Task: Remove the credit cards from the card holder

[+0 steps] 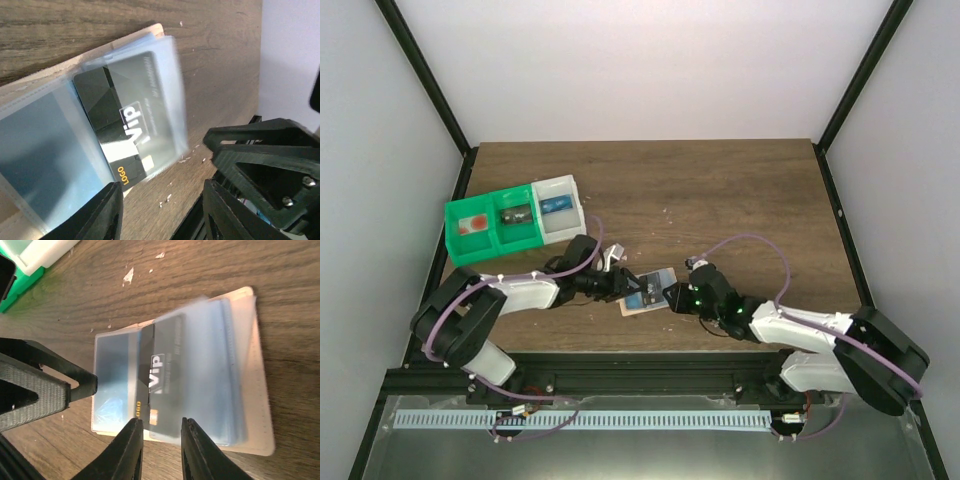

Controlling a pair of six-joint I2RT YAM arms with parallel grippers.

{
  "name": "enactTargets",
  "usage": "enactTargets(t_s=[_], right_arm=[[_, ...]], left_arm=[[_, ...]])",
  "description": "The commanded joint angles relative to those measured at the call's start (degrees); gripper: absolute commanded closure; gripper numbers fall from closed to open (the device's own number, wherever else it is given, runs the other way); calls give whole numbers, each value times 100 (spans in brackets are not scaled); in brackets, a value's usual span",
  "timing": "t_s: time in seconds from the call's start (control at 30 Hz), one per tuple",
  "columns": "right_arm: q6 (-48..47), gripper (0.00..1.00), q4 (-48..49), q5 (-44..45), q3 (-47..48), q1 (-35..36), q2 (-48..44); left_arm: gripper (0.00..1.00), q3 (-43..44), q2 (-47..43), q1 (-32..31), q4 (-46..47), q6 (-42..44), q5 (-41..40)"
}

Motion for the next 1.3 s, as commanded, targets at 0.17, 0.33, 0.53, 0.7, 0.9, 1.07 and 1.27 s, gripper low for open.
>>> enactTargets(t_s=[0.17,0.33,0.53,0.7,0.9,1.07,1.27], right_arm=[[-467,71,-351,386,214,-108,-284],[-741,71,-72,82,436,-231,48],[-877,75,413,-413,468,-529,665],[-896,75,539,-763,496,-573,1233],[-599,80,763,-900,127,-573,1376],[-501,82,860,-905,-79,-571,1391],[-442,82,994,-964,-178,-574,1463]], left_arm=[[55,59,531,-46,548,-64,77],[55,109,704,-50,457,28,-130],[55,107,769,-44,410,90,-341],[57,188,901,-50,347,125,-341],[58,232,947,-58,326,97,-423],[60,210,1106,-80,519,6,-384],[70,234,1248,-129,712,-144,-238]])
